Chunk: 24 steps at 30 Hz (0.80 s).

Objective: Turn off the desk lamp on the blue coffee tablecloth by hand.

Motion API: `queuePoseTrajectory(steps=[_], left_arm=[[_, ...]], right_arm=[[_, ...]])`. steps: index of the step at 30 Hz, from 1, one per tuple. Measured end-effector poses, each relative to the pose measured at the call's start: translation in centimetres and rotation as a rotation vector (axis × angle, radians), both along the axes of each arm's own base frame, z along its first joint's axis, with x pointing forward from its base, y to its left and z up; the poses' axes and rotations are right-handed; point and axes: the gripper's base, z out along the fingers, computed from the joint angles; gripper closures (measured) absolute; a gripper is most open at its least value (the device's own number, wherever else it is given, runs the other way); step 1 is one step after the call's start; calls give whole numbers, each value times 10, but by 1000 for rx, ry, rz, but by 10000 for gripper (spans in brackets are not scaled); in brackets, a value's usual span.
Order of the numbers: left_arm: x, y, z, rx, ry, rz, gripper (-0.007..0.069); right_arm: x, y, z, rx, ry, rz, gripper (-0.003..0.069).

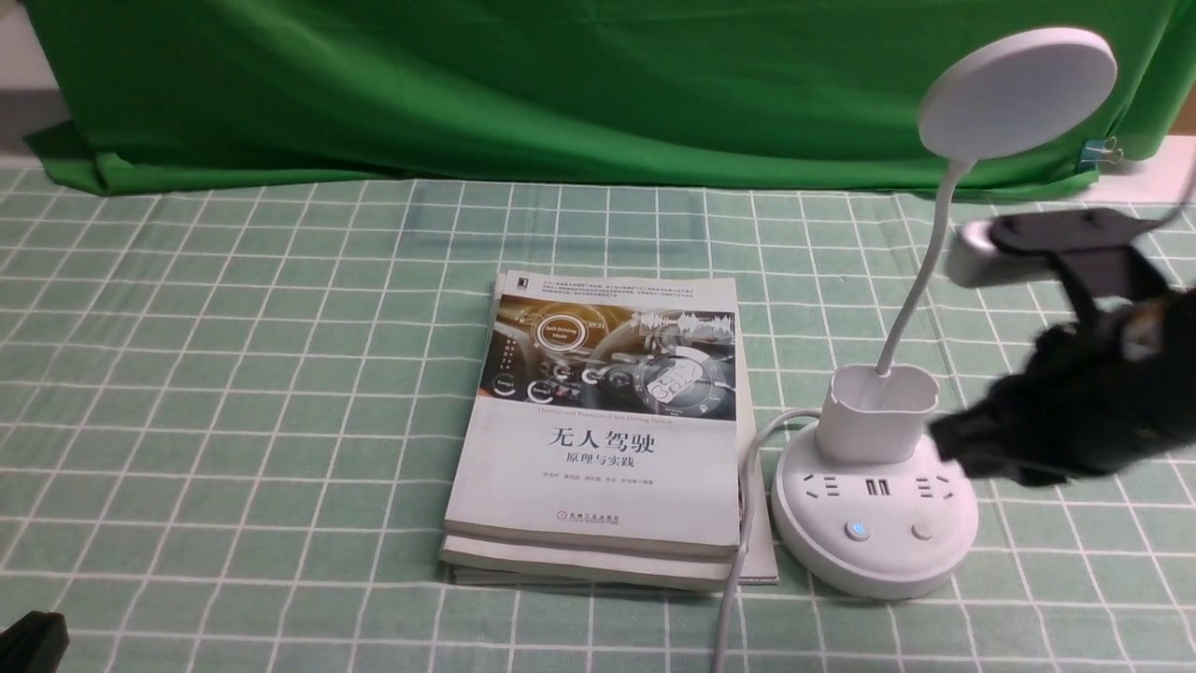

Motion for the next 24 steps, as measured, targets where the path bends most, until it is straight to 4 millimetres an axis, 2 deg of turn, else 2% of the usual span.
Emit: queuePoseTrajectory(steps=[7,11,17,20,24], left_arm=[[0,0,0,0,0,0,624],[0,0,0,0,0,0,624],[0,0,0,0,0,0,624],[0,0,0,0,0,0,624],[0,0,0,0,0,0,624]], right_arm=[[-55,-19,5,58,-66,-59,618],[-75,-27,22,104,-159,-71,610],[-90,-34,37,128,-274,-69,606],[-96,-39,35,128,-342,-77,627],[-115,-57,10,124,-483,-134,638]])
